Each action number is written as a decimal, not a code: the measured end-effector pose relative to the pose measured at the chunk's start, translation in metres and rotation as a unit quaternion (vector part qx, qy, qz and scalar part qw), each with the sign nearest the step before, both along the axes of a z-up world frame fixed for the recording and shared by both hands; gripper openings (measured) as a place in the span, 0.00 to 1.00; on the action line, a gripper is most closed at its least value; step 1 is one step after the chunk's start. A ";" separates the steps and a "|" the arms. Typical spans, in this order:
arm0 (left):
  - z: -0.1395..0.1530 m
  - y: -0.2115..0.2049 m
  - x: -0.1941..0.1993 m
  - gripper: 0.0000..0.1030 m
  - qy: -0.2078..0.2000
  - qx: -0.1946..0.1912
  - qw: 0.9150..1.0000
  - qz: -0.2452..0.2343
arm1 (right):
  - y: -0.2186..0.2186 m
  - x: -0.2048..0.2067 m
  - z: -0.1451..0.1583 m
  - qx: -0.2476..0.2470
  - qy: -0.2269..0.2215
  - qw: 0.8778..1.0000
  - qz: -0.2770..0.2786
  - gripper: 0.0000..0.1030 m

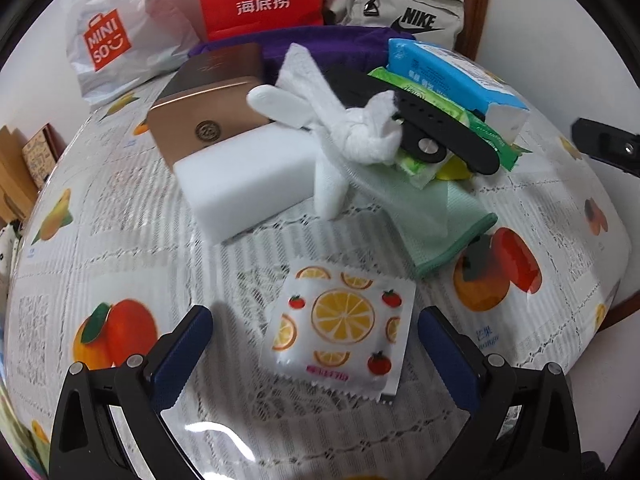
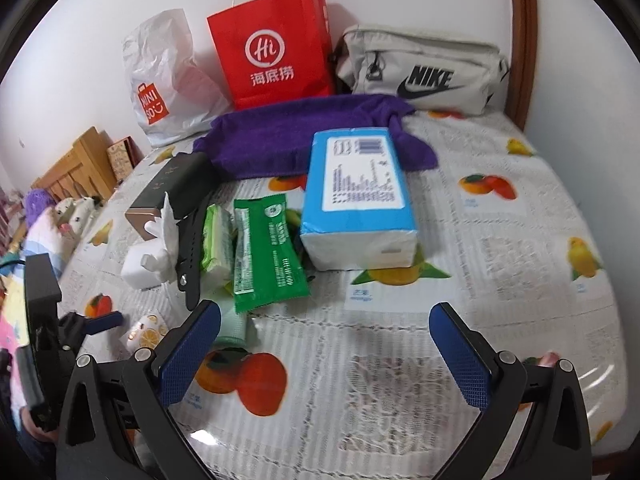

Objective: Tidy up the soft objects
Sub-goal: 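Grasp the orange-slice print packet with left tool while right tool grasps green wet-wipe packet, then carry the orange-slice packet with left tool while right tool carries green packet toward purple towel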

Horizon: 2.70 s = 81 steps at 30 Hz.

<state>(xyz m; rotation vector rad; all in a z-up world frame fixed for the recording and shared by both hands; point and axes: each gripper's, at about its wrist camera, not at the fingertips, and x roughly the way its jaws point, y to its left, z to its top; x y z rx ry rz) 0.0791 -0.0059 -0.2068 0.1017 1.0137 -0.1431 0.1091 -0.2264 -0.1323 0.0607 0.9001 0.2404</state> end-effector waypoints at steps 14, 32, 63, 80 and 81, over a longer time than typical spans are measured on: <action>0.010 0.013 0.009 0.49 -0.031 0.005 0.999 -0.006 | 0.040 0.037 -0.019 -0.016 0.014 0.996 0.081 0.89; 0.010 0.026 0.015 0.47 -0.029 0.005 0.999 0.024 | 0.041 0.039 -0.035 -0.012 0.049 0.990 0.130 0.53; 0.018 0.065 0.015 0.17 -0.018 -0.001 0.996 0.087 | -0.002 0.001 -0.064 -0.058 0.040 0.993 0.095 0.75; 0.041 0.085 0.014 0.11 -0.026 -0.031 0.994 0.098 | -0.002 0.001 -0.054 -0.047 0.027 0.993 0.104 0.28; 0.043 0.087 0.013 0.11 -0.028 -0.031 0.994 0.100 | -0.003 0.000 -0.051 -0.046 0.026 0.993 0.104 0.28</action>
